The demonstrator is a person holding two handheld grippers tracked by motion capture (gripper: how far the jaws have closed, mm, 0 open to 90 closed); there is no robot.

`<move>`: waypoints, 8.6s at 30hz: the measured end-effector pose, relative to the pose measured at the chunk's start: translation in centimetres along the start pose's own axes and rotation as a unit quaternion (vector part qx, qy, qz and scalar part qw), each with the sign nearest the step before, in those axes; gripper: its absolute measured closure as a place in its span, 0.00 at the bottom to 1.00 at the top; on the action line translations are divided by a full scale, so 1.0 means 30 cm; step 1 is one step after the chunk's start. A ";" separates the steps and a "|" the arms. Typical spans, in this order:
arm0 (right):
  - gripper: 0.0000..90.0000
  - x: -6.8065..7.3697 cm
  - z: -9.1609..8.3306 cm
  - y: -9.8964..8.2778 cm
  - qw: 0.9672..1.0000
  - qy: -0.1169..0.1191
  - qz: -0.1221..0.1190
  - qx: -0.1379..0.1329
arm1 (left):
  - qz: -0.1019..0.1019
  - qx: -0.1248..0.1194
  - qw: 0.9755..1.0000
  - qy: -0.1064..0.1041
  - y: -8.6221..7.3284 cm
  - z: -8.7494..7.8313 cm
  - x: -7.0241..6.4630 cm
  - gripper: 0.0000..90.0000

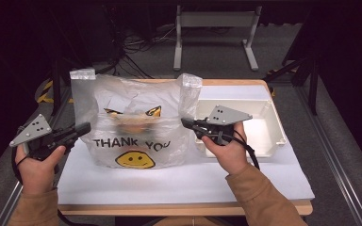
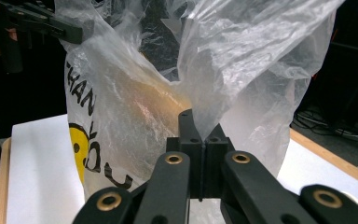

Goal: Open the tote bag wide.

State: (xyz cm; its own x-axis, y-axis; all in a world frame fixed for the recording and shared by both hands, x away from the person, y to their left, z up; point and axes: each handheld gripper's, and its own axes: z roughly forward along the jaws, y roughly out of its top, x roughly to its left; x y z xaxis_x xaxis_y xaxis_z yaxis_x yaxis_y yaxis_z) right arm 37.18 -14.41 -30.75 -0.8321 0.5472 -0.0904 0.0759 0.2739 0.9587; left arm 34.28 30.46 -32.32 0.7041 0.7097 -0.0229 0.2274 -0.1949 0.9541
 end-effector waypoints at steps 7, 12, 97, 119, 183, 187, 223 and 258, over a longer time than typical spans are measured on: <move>1.00 -0.011 0.042 -0.035 1.000 -0.001 0.010 0.008 | -0.011 0.014 1.000 -0.002 -0.035 0.027 0.025 0.99; 1.00 -0.012 0.075 -0.068 1.000 0.001 0.015 0.016 | -0.014 0.020 1.000 -0.009 -0.064 0.048 0.030 0.99; 0.53 0.059 0.003 -0.297 0.999 0.012 0.042 0.032 | 0.038 0.050 0.998 0.021 -0.135 0.045 -0.137 0.25; 0.44 -0.007 -0.139 -0.256 0.997 -0.015 0.071 -0.004 | 0.067 0.014 0.997 0.029 -0.074 0.129 -0.221 0.01; 0.55 0.067 0.024 -0.109 1.000 0.024 0.003 -0.011 | 0.020 -0.009 0.997 0.079 0.003 0.080 -0.091 0.99; 0.46 0.097 0.053 -0.091 0.999 0.023 -0.022 -0.010 | 0.018 -0.011 0.997 0.076 0.002 0.080 -0.087 0.99; 0.97 -0.047 0.219 -0.138 0.995 -0.063 0.063 0.037 | -0.028 0.031 0.992 0.118 -0.084 0.157 0.034 0.99; 0.96 0.027 0.198 -0.280 0.991 -0.030 0.072 0.105 | -0.073 0.132 0.984 0.095 -0.281 0.197 0.063 0.99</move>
State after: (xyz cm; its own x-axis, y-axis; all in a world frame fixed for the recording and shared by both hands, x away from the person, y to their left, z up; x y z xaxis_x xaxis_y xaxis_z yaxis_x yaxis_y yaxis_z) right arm 39.13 -11.58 -40.48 -0.7704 0.6372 0.0220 0.3101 0.3443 0.8862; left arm 37.67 29.46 -42.18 0.5189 0.8516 -0.0738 0.5015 -0.2334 0.8331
